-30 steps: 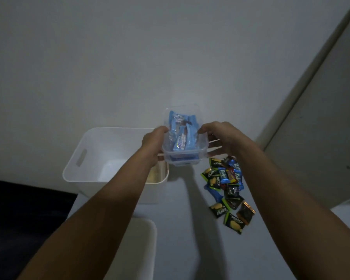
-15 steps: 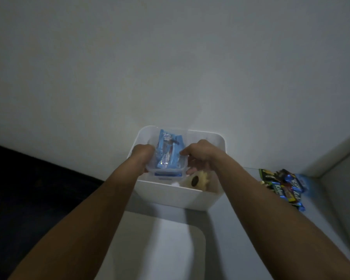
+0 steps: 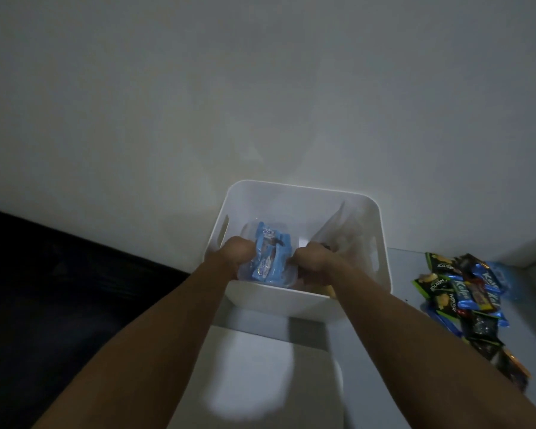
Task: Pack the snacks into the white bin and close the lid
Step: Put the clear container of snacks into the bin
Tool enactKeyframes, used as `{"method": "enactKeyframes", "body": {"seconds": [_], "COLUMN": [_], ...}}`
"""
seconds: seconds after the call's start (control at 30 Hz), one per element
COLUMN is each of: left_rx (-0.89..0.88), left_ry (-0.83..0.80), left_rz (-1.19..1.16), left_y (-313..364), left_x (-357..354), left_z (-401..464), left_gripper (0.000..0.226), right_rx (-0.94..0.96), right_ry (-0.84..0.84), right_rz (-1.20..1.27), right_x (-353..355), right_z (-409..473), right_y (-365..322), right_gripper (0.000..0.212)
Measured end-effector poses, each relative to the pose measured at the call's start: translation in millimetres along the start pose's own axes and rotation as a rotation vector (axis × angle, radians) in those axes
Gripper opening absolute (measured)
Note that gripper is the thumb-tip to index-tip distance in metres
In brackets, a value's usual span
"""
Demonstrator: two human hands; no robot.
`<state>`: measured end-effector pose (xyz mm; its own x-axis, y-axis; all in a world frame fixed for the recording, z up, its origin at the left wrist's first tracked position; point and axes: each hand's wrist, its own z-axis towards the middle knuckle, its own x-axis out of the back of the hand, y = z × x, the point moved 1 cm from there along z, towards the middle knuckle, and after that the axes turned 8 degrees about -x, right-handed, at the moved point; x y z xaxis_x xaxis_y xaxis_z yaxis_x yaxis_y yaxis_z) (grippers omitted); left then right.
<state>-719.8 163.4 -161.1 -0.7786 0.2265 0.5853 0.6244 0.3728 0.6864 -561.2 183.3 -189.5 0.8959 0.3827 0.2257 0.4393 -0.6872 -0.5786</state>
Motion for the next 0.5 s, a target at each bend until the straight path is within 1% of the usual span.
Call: {"method": "enactKeyframes", "body": {"seconds": [0.03,0.07,0.1,0.13,0.17,0.2,0.23,0.27,0.33,0.4,0.43,0.5], "left_rx": [-0.006,-0.029,-0.106,-0.231,-0.38,-0.492,-0.519,-0.493,-0.335,-0.25,-0.242,-0.259], "left_ry": [0.108,0.218,0.331,0.518,0.675,0.835,0.902,0.871,0.723,0.591,0.558,0.565], "left_rz": [-0.086,-0.108,-0.075,-0.034,-0.011,0.039,0.05,0.094,0.081,0.027,-0.006,-0.022], "left_y": [-3,-4,-5,-4,-4,-4,-6,-11,-18,-28,-29,-29], "left_x": [1,1,3,7,13,20,26,32,39,38,38,38], "left_z": [4,5,4,3,0,-3,-4,-2,-2,1,1,1], "left_gripper": [0.034,0.035,0.035,0.032,0.027,0.024,0.024,0.028,0.033,0.033,0.032,0.03], "right_rx": [-0.011,-0.017,-0.018,-0.018,-0.015,-0.01,-0.002,0.007,0.018,0.011,0.007,0.007], "right_ry": [-0.008,-0.017,-0.031,-0.047,-0.056,-0.054,-0.049,-0.043,-0.048,-0.079,-0.092,-0.108], "right_rz": [-0.014,-0.028,-0.035,-0.04,-0.047,-0.056,-0.063,-0.068,-0.083,-0.13,-0.174,-0.256], "right_x": [-2,-4,-6,-8,-9,-9,-9,-9,-11,-15,-17,-19], "right_z": [3,6,7,8,8,8,7,7,5,3,1,-4], "right_y": [2,4,5,5,5,4,3,2,-1,-3,-4,-5], "right_gripper": [0.005,0.004,0.005,0.005,0.005,0.005,0.005,0.005,0.005,0.015,0.02,0.03]}}
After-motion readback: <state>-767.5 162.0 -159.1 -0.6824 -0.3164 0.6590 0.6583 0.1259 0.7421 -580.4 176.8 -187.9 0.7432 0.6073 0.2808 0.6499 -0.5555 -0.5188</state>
